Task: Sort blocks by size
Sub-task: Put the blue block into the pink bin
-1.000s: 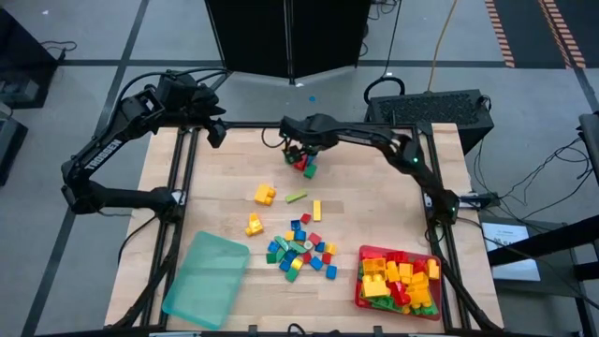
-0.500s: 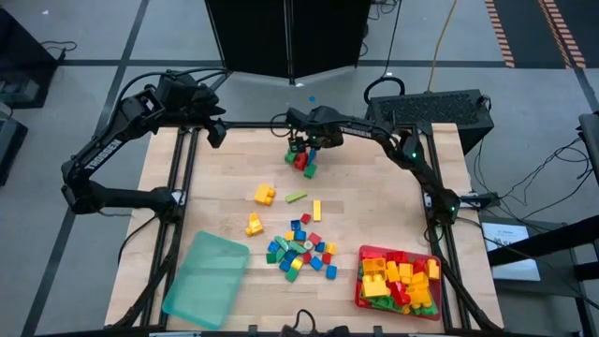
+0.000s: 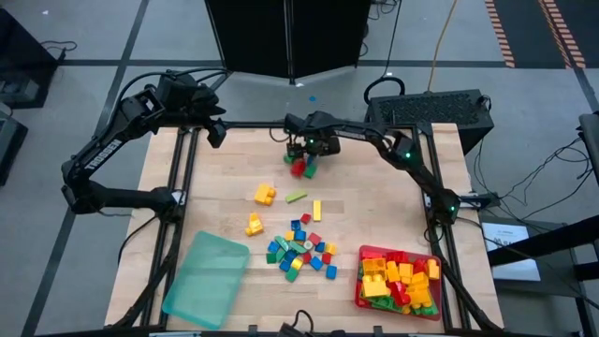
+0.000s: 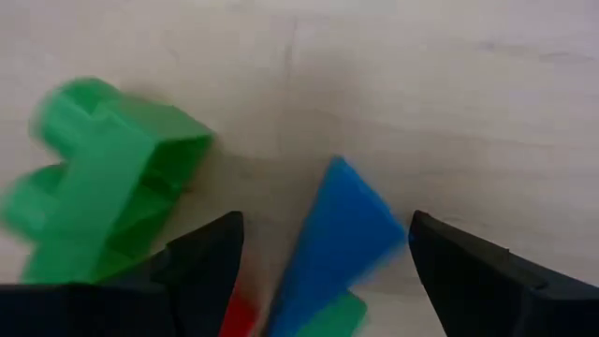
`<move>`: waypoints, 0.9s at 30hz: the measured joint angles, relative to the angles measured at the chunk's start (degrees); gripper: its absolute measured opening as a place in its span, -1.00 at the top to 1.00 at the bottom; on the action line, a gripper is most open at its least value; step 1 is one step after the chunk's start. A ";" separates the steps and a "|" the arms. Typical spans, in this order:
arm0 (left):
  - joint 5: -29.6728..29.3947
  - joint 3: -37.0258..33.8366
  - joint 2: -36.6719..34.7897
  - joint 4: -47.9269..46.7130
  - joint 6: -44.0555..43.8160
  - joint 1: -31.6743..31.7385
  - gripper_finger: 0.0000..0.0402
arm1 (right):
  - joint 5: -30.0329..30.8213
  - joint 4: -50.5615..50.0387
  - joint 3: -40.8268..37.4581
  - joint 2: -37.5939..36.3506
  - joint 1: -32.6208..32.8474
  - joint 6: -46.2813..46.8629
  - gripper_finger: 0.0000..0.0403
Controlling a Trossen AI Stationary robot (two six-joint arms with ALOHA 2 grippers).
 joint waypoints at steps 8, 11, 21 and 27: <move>0.01 0.00 0.02 0.02 0.31 0.02 -0.27 | -2.61 0.13 -0.02 -0.05 -0.07 1.20 -0.17; 0.01 0.00 0.03 0.04 0.31 0.02 -0.27 | -3.01 0.36 0.00 -0.10 -0.20 1.20 0.12; 0.03 -0.02 0.04 0.56 0.31 0.00 -0.27 | -4.84 -0.05 0.04 -0.11 -0.87 -0.50 0.83; 0.03 -0.02 0.04 -0.12 0.31 0.00 -0.27 | -7.05 -3.20 0.07 -1.00 -0.32 -4.52 0.83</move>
